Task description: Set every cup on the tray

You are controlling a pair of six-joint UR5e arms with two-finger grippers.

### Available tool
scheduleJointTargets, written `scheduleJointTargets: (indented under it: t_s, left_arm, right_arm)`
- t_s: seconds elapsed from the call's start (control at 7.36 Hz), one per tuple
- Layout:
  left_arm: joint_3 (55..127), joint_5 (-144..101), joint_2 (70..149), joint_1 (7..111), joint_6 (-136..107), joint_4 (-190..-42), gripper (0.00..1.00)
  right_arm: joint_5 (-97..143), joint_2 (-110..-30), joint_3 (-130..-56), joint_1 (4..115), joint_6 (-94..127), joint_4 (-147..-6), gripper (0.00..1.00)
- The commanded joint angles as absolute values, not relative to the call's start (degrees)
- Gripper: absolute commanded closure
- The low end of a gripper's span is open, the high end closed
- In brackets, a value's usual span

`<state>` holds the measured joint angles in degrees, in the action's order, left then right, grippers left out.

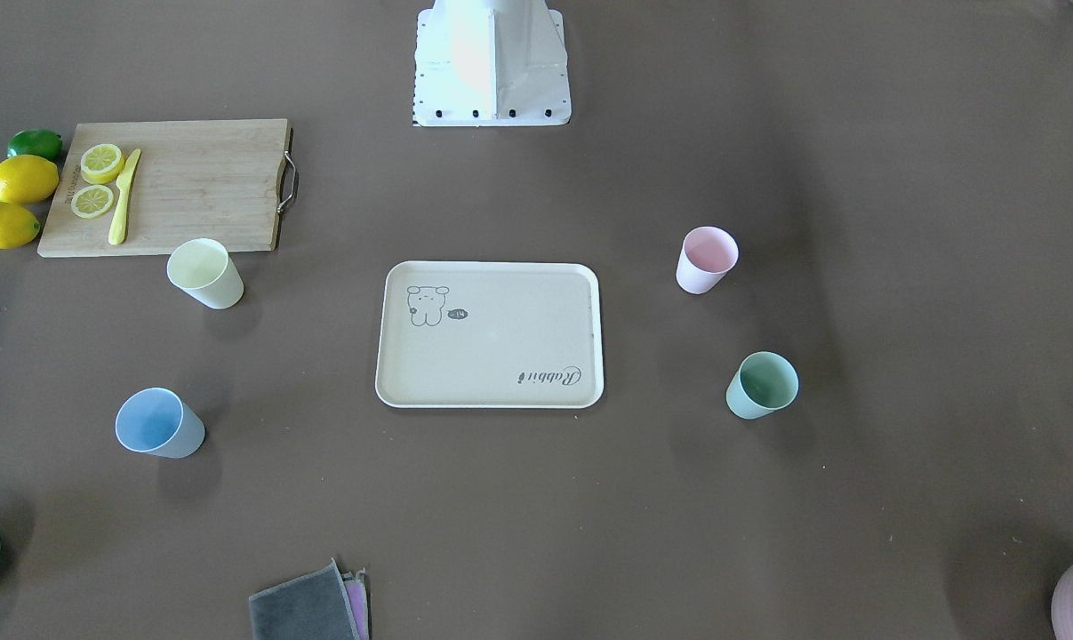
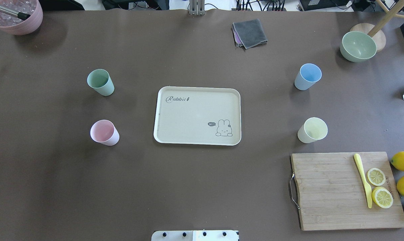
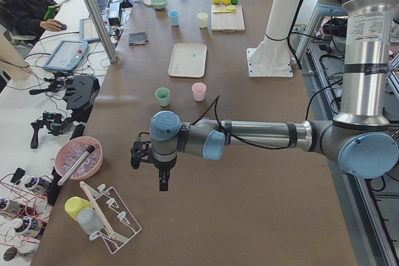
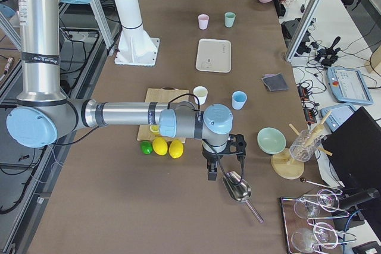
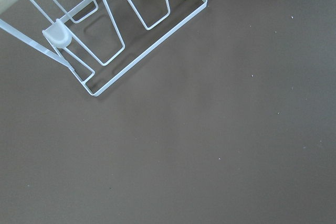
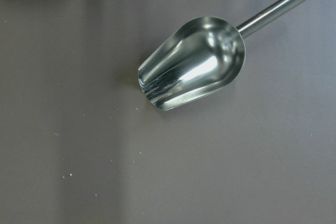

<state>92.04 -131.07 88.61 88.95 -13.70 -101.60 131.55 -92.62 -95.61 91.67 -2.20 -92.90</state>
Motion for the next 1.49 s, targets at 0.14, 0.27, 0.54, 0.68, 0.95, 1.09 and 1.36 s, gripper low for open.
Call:
scheduleJointTargets:
  t_s: [0.14, 0.27, 0.54, 0.68, 0.95, 1.09, 1.36]
  left_arm:
    - [92.0, -131.1, 88.2, 88.9, -13.8, -101.6, 0.02]
    - [92.3, -131.1, 88.0, 88.9, -13.9, -101.6, 0.02]
    - [92.2, -131.1, 88.0, 88.9, -13.9, -101.6, 0.02]
    - [92.2, -131.1, 88.0, 88.9, -13.9, -101.6, 0.02]
    - [92.5, -131.2, 88.2, 88.9, -14.1, -101.7, 0.02]
    - [92.2, -131.1, 88.6, 88.9, -14.1, -101.6, 0.02]
    - [93.0, -131.9, 88.6, 88.9, -14.0, -102.2, 0.02]
  right_arm:
    - [131.4, -92.6, -95.9, 91.7, -2.2, -92.9, 0.00]
    - [131.6, -92.6, -96.0, 91.7, -2.2, -92.9, 0.00]
    - [131.7, -92.6, -96.0, 91.7, -2.2, -92.9, 0.00]
    - [131.7, -92.6, -96.0, 91.7, -2.2, -92.9, 0.00]
    - [131.7, -92.5, -96.0, 91.6, -2.1, -92.9, 0.00]
    - [131.7, -92.5, -96.1, 91.5, -2.2, -92.9, 0.00]
    - [131.8, -92.3, -96.4, 91.5, -2.2, -92.9, 0.00]
